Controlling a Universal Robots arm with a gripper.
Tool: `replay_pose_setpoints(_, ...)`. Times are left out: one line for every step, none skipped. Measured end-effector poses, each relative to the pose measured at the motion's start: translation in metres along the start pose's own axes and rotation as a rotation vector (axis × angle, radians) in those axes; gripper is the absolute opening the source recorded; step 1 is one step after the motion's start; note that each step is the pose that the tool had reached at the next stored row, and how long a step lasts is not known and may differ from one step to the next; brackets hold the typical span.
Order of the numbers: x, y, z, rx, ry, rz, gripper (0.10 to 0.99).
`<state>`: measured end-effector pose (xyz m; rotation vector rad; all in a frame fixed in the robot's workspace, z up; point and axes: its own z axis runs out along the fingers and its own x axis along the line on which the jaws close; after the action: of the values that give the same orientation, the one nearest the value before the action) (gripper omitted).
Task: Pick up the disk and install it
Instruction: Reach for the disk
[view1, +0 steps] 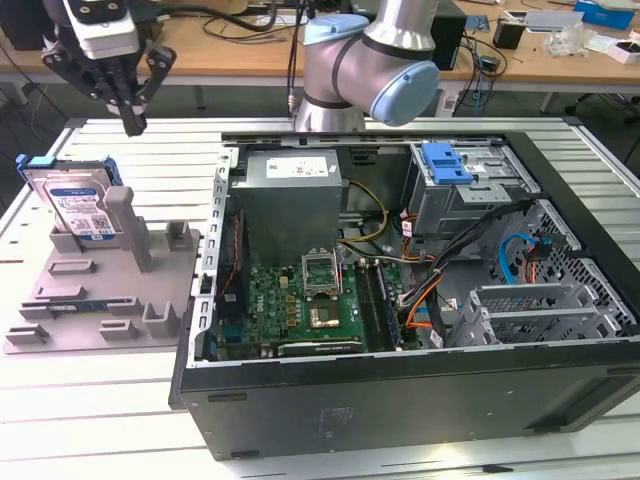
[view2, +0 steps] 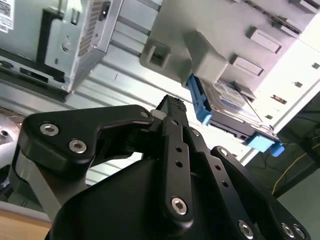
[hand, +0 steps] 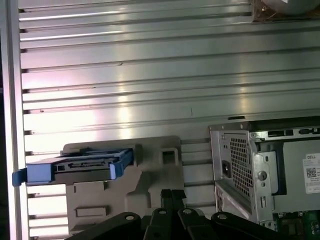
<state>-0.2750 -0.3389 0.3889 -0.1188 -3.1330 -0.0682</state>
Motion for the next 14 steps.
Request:
replay_pose_setpoints(0.0034,0.0008,0.0002,0.000,0.0006,0.000,0.106)
replay_pose_setpoints(0.0099,0.0022,0.0005,0.000,0.0018,0.000,0.106)
replay_pose_setpoints(0.0139,0.0030,0.0008,0.000,0.0023,0.000,0.106)
replay_pose_setpoints(0.0173,0.0038,0.0009,0.000,0.0030,0.000,0.106)
replay_pose_setpoints(0.0210,0.0045,0.0011,0.000,0.0037,0.000,0.106)
replay_pose_setpoints(0.0244,0.0052,0.0013,0.000,0.0042,0.000,0.106)
replay_pose_setpoints(0.0303,0.0064,0.0017,0.000,0.0053,0.000,0.106)
replay_pose_setpoints(0.0360,0.0076,0.0020,0.000,0.0064,0.000,0.106)
replay_pose_setpoints(0.0403,0.0084,0.0022,0.000,0.0075,0.000,0.106)
replay_pose_setpoints(0.0432,0.0089,0.0024,0.000,0.0082,0.000,0.106)
replay_pose_setpoints(0.0474,0.0096,0.0026,0.001,0.0091,0.000,0.106)
replay_pose_setpoints(0.0526,0.0105,0.0029,0.001,0.0103,0.000,0.106)
replay_pose_setpoints(0.0578,0.0118,0.0033,0.001,0.0116,0.001,0.106)
replay_pose_setpoints(0.0583,0.0124,0.0033,0.001,0.0119,0.001,0.106)
